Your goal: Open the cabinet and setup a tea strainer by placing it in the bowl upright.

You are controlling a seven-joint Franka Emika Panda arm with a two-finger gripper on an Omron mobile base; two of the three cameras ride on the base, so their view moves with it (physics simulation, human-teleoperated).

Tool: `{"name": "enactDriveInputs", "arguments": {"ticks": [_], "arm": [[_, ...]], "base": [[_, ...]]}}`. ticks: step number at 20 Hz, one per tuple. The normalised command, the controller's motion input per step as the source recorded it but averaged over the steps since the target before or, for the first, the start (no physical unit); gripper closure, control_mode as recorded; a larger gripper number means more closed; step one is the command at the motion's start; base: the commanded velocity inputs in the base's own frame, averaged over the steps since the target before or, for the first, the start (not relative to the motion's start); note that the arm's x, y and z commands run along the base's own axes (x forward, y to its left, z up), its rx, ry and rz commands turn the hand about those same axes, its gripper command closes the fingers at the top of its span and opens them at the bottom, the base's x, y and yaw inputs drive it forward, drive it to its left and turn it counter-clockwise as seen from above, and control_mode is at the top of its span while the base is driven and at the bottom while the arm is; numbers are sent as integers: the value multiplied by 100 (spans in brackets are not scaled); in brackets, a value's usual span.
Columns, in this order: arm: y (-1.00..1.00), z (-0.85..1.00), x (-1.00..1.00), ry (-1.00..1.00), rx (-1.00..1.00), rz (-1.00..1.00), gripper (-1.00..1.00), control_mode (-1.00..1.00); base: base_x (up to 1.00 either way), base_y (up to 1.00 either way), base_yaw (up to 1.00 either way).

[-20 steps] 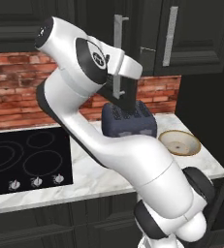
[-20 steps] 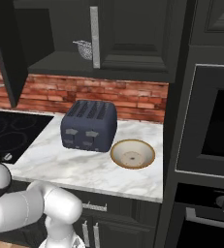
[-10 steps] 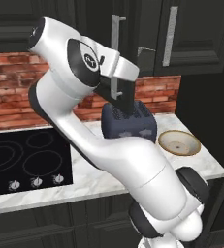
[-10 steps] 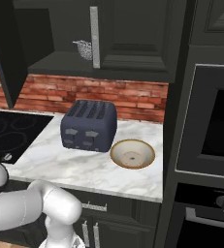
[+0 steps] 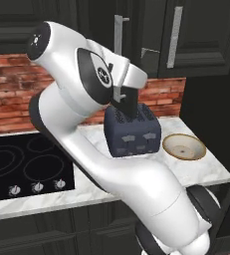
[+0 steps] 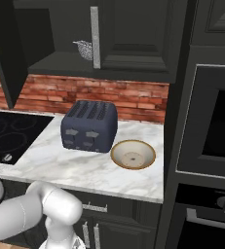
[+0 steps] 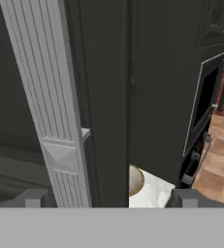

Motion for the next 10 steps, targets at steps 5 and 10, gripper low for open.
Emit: {"name": "enactDriveInputs", "arguments": {"ticks": [5, 10], "arm": [[0, 0, -42, 0, 0, 6, -100, -100], [-1, 10, -69, 0, 1, 10, -100, -100]], "base": [[0, 0, 0], [0, 0, 0]]}}
